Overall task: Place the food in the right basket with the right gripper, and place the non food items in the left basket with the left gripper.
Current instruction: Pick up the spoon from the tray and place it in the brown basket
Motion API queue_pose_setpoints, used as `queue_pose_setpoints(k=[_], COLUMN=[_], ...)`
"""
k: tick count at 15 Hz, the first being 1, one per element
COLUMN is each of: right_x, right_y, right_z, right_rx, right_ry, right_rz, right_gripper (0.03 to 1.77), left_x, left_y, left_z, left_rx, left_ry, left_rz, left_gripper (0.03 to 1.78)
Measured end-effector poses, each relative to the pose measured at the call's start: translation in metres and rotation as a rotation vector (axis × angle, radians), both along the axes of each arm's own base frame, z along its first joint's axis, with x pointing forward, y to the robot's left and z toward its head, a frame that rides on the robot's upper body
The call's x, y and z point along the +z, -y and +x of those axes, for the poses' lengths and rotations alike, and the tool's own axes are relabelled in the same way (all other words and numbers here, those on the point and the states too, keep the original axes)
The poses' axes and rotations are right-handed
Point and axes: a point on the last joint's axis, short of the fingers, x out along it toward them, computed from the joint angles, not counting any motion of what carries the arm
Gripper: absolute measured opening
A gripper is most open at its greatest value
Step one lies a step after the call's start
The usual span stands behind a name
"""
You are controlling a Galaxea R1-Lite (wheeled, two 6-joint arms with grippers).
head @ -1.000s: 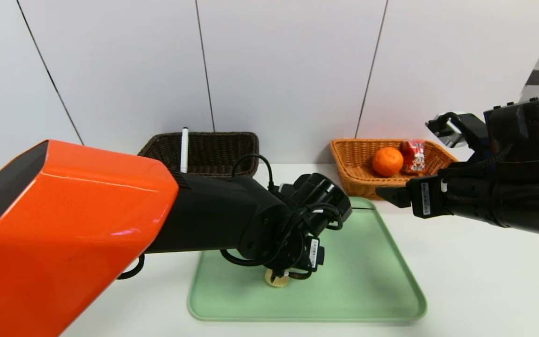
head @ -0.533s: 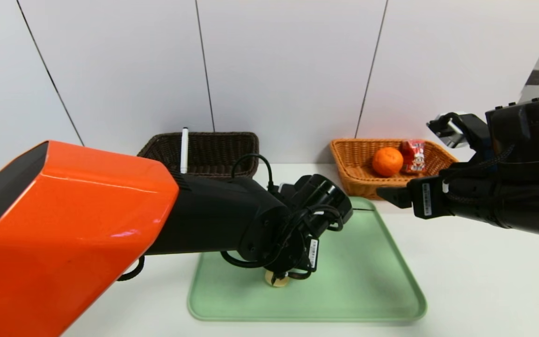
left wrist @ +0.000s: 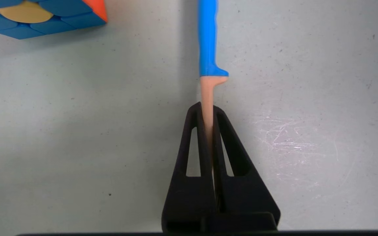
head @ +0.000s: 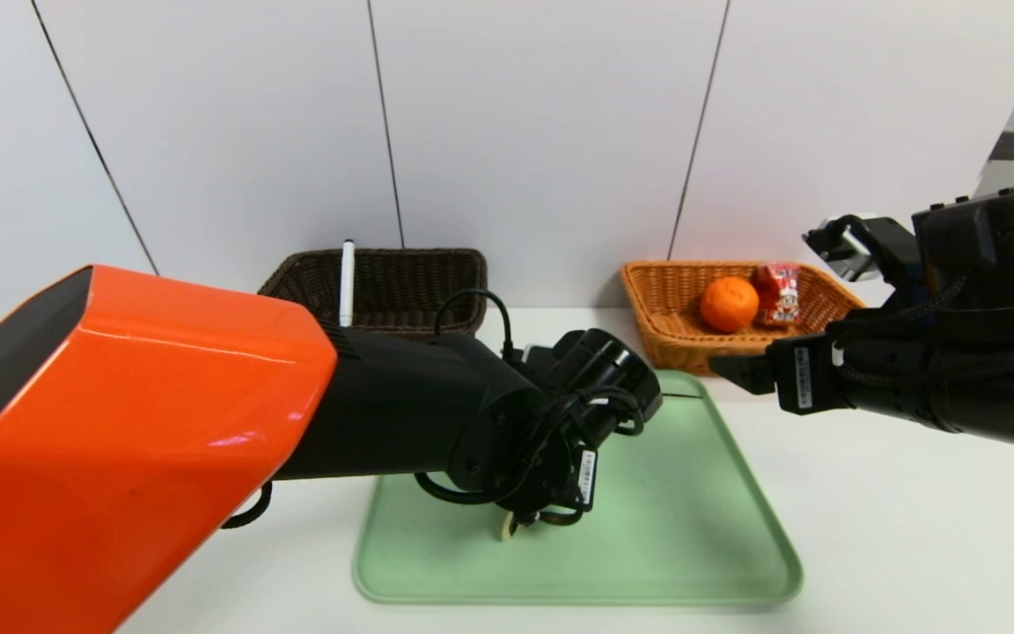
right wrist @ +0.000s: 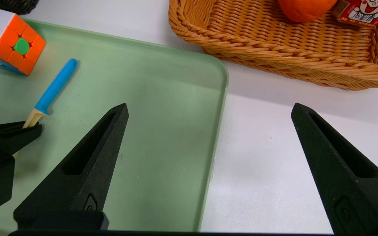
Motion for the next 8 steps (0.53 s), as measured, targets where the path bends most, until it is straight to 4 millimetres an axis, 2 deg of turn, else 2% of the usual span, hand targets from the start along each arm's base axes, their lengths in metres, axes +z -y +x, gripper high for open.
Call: queue_pose_setpoints(k=[5, 8], right_x=[-0.0018, -0.0027], right_y=[0.0003, 0.0004], right_z=[-0.0007, -0.0009], right_rx=[-0.001, -0.001], right_ry=[-0.006, -0.008], right_rz=[0.0, -0.002], right_gripper=[1.71, 1.71], left_x=[-0.0006, 0.0061], left_y=[-0.0003, -0.0023], left_z=[-0.0002, -0.0017], left_rx=[0.003, -0.001], left_ry=[-0.001, 0.007], left_rz=[-0.001, -0.008], left_gripper=[0.09, 0.09])
